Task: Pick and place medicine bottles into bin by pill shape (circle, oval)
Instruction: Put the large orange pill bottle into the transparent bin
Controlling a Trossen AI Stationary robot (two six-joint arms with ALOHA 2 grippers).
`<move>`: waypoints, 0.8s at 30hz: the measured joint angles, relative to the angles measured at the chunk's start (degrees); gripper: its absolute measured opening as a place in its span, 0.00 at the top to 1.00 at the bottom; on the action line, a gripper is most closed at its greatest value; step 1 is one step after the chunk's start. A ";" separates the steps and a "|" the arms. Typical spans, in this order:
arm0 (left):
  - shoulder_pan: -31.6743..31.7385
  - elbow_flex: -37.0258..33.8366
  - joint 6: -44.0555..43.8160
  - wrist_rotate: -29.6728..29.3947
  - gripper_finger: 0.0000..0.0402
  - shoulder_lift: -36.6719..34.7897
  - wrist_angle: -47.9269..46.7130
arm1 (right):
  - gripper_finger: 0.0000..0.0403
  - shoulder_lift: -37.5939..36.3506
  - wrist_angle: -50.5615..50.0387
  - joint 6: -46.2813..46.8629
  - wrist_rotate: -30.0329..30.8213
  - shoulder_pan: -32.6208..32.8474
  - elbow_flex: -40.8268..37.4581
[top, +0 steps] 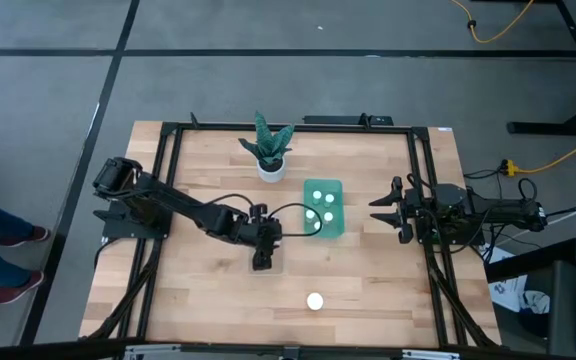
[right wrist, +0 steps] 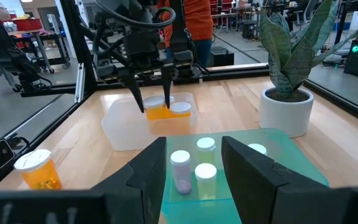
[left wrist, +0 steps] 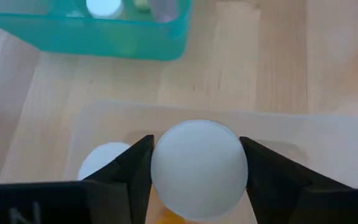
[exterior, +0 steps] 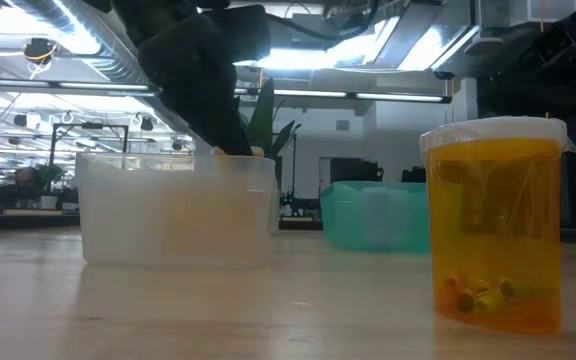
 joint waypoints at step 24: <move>-0.56 4.13 -0.12 0.98 0.35 -0.39 0.11 | 0.61 0.02 0.00 0.01 0.00 -0.01 0.00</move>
